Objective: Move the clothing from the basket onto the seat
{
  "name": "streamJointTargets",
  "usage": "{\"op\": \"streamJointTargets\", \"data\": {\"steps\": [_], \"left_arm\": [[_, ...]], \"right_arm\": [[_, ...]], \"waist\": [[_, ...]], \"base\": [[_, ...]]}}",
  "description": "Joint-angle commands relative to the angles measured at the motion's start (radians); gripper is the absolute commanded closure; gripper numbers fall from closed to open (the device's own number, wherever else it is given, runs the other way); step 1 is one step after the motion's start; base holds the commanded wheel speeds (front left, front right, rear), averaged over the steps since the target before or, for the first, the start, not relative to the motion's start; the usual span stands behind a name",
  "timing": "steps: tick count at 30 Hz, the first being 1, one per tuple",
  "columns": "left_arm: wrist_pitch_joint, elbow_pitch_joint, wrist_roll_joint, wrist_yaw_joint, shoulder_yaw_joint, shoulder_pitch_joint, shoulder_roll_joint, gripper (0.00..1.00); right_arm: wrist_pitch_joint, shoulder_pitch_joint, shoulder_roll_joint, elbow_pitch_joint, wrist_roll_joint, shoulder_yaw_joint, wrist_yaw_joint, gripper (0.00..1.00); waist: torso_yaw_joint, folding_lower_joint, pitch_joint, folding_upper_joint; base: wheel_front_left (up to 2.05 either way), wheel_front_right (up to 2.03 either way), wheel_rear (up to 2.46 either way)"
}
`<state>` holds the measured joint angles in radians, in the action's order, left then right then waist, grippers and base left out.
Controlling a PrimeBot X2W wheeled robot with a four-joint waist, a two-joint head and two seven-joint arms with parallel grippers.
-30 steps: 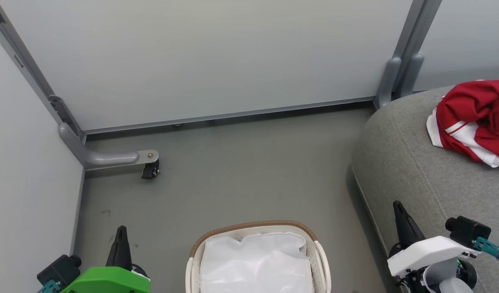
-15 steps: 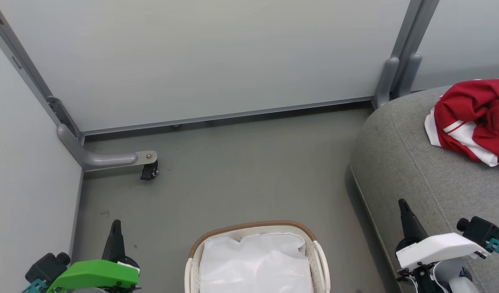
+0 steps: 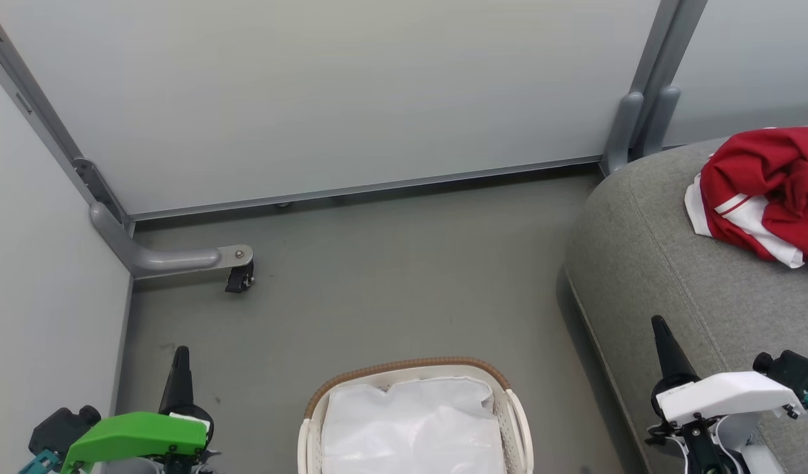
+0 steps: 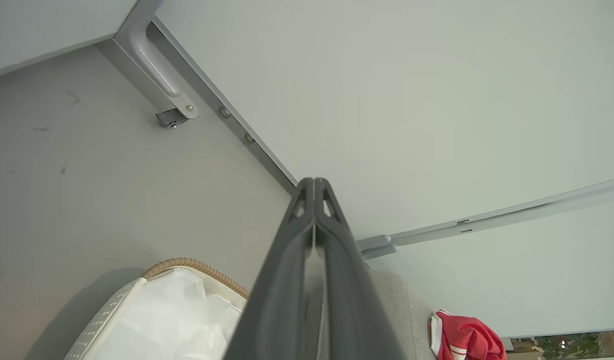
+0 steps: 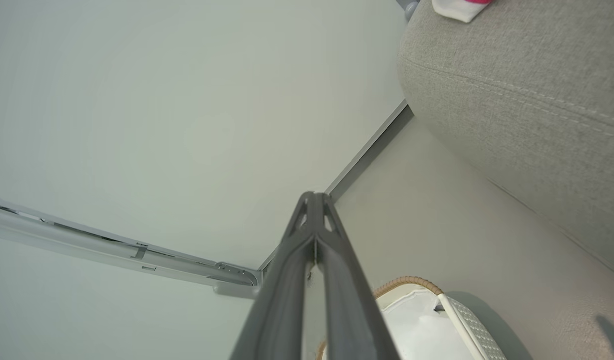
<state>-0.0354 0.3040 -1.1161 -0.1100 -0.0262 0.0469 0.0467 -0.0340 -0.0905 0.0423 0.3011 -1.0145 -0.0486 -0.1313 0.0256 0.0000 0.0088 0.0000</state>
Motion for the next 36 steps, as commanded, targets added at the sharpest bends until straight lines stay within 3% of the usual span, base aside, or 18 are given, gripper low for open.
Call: {"op": "streamJointTargets", "data": {"steps": [1, 36], "left_arm": [[0.006, -0.012, -0.023, -0.005, -0.006, 0.028, 0.004, 1.00], [0.094, -0.042, -0.306, -0.015, -0.057, 0.054, 0.005, 1.00]], "right_arm": [[0.007, -0.015, 0.007, -0.015, -0.030, -0.006, 0.000, 1.00], [0.093, -0.022, 0.009, -0.042, -0.367, -0.043, 0.001, 1.00]], "waist": [[-0.001, 0.0000, 0.000, 0.0000], [-0.014, 0.0000, -0.003, 0.0000]], "base": [[0.00, 0.00, 0.00], [0.00, 0.00, 0.00]]}}
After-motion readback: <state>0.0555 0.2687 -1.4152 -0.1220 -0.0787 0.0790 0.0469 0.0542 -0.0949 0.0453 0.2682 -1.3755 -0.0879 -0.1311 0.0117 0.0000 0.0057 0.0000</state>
